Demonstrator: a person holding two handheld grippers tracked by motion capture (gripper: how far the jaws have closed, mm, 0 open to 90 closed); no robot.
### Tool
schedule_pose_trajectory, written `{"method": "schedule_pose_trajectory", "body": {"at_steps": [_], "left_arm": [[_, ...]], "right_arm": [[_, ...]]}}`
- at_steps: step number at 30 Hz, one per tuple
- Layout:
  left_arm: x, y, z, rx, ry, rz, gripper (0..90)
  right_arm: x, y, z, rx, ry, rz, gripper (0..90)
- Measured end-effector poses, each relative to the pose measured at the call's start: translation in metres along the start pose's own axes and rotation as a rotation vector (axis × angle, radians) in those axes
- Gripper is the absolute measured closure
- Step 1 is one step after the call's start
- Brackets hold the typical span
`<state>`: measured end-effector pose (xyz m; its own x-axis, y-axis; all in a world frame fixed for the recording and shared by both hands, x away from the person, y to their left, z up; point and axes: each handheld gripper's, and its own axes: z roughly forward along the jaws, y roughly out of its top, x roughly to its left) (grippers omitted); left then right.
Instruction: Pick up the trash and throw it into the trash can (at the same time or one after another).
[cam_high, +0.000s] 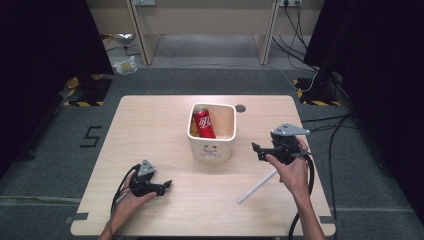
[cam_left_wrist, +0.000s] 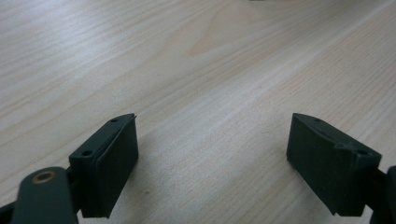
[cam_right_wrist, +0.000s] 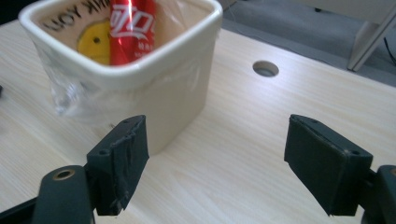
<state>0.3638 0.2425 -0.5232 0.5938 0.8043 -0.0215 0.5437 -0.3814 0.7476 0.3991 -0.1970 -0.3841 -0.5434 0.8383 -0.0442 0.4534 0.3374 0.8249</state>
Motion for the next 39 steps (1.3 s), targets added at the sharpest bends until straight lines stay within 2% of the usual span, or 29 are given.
{"method": "schedule_pose_trajectory", "body": {"at_steps": [4,6,8,10,12,14,17,21,23,24,29,37,39], "left_arm": [[0.000,0.000,0.000,0.000,0.000,0.000,15.7],[0.000,0.000,0.000,0.000,0.000,0.000,15.7],[0.000,0.000,0.000,0.000,0.000,0.000,15.7],[0.000,0.000,0.000,0.000,0.000,0.000,15.7],[0.000,0.000,0.000,0.000,0.000,0.000,15.7],[0.000,0.000,0.000,0.000,0.000,0.000,15.7],[0.000,0.000,0.000,0.000,0.000,0.000,15.7],[0.000,0.000,0.000,0.000,0.000,0.000,15.7],[0.000,0.000,0.000,0.000,0.000,0.000,15.7],[0.000,0.000,0.000,0.000,0.000,0.000,15.7],[0.000,0.000,0.000,0.000,0.000,0.000,15.7],[0.000,0.000,0.000,0.000,0.000,0.000,15.7],[0.000,0.000,0.000,0.000,0.000,0.000,15.7]], "right_arm": [[0.001,-0.015,0.000,0.013,-0.013,0.006,22.9],[0.002,-0.027,0.000,0.005,-0.018,0.029,23.4],[0.002,-0.034,0.001,0.032,-0.018,0.029,23.3],[0.000,-0.043,0.001,0.019,-0.009,0.074,23.4],[-0.001,-0.048,0.002,0.025,-0.008,0.087,23.4],[-0.003,-0.059,0.005,0.052,-0.008,0.104,23.4],[-0.005,-0.071,0.008,0.082,-0.035,0.118,23.2],[-0.006,-0.085,0.014,0.122,-0.032,0.143,23.5],[-0.008,-0.092,0.017,0.146,-0.043,0.148,24.2],[-0.010,-0.100,0.022,0.176,-0.060,0.155,25.7],[-0.014,-0.111,0.028,0.209,-0.056,0.182,26.9],[-0.013,-0.118,0.035,0.232,-0.044,0.208,28.4],[-0.012,-0.120,0.037,0.243,-0.046,0.191,30.6]]}}
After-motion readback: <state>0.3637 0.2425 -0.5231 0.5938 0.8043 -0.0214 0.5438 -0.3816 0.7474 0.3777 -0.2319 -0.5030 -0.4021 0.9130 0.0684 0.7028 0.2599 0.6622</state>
